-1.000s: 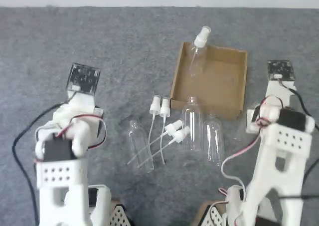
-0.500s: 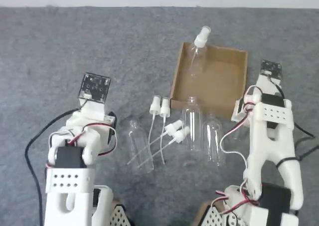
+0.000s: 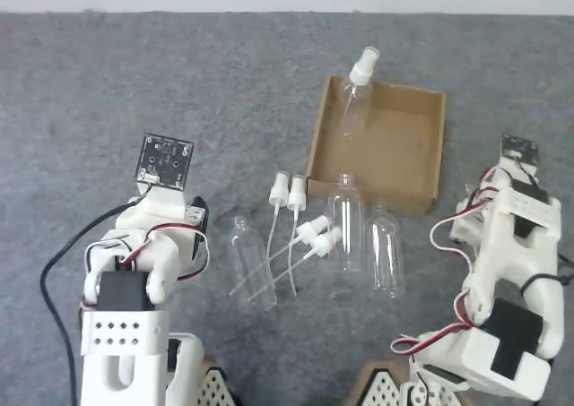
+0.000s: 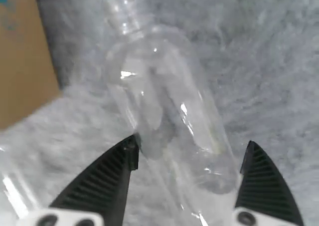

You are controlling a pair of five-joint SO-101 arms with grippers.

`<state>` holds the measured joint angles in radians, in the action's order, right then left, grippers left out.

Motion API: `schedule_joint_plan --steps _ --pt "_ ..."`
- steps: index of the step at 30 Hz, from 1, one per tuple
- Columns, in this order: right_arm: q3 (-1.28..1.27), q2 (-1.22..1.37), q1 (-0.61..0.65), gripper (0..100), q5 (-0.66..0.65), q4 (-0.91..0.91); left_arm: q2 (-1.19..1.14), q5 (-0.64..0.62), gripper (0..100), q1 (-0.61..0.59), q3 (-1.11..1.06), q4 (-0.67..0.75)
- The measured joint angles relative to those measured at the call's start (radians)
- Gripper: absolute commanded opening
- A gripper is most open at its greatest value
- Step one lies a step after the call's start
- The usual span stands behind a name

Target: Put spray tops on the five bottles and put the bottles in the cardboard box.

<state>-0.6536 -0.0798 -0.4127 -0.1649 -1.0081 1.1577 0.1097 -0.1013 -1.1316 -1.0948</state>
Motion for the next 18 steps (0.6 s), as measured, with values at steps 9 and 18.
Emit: schedule_joint_plan --steps 9,18 --pt "0.0 0.0 -0.041 11.3 -0.354 -0.037 0.0 0.025 11 0.006 0.003 0.0" --pt "0.0 0.0 -0.201 11.3 -0.546 -0.048 -0.307 0.028 11 0.144 0.161 0.0"
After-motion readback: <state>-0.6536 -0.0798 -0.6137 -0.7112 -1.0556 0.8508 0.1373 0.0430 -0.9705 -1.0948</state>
